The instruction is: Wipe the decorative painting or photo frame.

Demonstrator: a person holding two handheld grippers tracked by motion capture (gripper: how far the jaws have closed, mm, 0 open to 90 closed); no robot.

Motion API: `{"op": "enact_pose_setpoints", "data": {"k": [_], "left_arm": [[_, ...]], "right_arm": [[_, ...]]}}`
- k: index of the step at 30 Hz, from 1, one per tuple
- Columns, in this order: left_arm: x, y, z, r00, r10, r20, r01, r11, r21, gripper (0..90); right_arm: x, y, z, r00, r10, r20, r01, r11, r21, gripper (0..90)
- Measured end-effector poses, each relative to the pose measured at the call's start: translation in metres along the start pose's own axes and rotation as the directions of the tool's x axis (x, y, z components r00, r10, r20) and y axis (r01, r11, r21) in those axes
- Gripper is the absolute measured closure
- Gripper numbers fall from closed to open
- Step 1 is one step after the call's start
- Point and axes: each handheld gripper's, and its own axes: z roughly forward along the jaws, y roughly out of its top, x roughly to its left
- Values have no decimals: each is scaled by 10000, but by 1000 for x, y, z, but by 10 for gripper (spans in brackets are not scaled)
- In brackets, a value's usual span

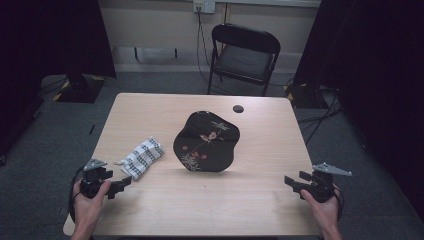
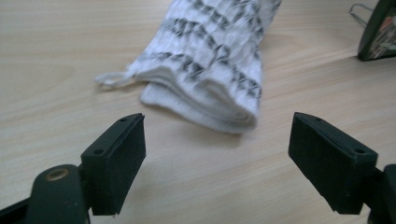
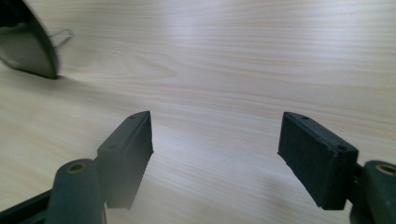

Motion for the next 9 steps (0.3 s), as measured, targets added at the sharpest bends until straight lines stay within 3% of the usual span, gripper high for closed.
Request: {"op": "enact_pose_setpoints", "data": {"k": [2, 5, 9], "left_arm": [[3, -3, -1, 9997, 56, -253, -54, 9999, 85, 188], [4, -6, 1, 9997, -96, -222, 100, 9998, 172, 188], [-2, -5, 4, 9994, 321, -162, -314, 9987, 389, 188]], "right_arm": [[-2, 0, -4, 10000, 67, -10, -67, 9998, -192, 261], [-4, 1, -9, 9993, 361, -43, -363, 9979, -545, 259], [-1, 1, -6, 9999, 159, -22, -160, 9989, -443, 257]]}}
